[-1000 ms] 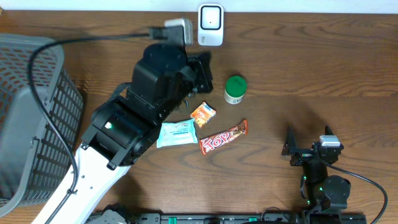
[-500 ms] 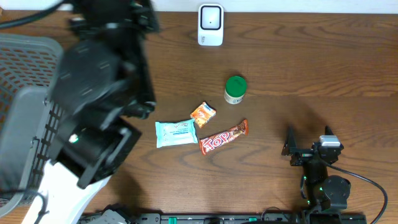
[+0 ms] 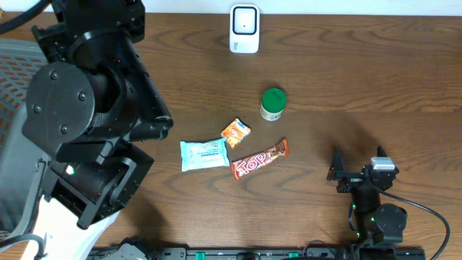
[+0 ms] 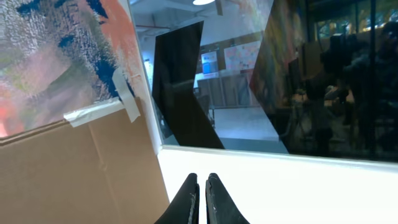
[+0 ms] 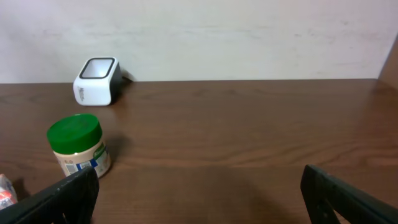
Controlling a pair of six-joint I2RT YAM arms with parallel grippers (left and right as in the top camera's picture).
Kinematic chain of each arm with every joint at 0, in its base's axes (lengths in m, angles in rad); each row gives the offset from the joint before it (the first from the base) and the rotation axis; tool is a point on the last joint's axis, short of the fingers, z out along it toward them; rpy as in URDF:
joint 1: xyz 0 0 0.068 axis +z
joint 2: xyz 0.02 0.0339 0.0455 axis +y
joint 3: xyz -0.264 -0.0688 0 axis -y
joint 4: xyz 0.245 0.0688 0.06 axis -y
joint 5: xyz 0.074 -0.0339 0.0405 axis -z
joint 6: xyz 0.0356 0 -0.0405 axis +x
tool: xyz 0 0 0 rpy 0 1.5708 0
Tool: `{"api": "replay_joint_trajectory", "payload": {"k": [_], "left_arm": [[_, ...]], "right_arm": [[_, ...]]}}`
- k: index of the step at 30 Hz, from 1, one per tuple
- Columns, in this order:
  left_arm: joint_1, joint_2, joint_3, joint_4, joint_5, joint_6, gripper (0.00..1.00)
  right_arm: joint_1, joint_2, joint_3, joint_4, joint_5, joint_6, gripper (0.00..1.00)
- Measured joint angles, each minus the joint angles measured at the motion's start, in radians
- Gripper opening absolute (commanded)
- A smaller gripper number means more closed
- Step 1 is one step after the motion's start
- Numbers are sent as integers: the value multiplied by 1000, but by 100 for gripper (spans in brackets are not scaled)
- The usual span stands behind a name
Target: Scan the item barcode
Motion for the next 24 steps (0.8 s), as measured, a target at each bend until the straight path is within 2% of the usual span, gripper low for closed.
{"api": "replay_joint_trajectory", "payload": {"k": [9,18,20,22,24], "left_arm": [[29,-71,-68,-5,-25,14,7],[231,-259,-296,-3,-9,-45,7],[274,-298,-354,-5,10,-53,17],[315,-340,-412,-7,29,-69,45],[352,-386,-469,-9,43,-102,60]], "right_arm": [[0,0,0,0,0,0,99],[0,0,0,0,0,0,99],[0,0,0,1,0,0,99],[0,0,0,0,0,0,99],[0,0,0,1,0,0,99]]}}
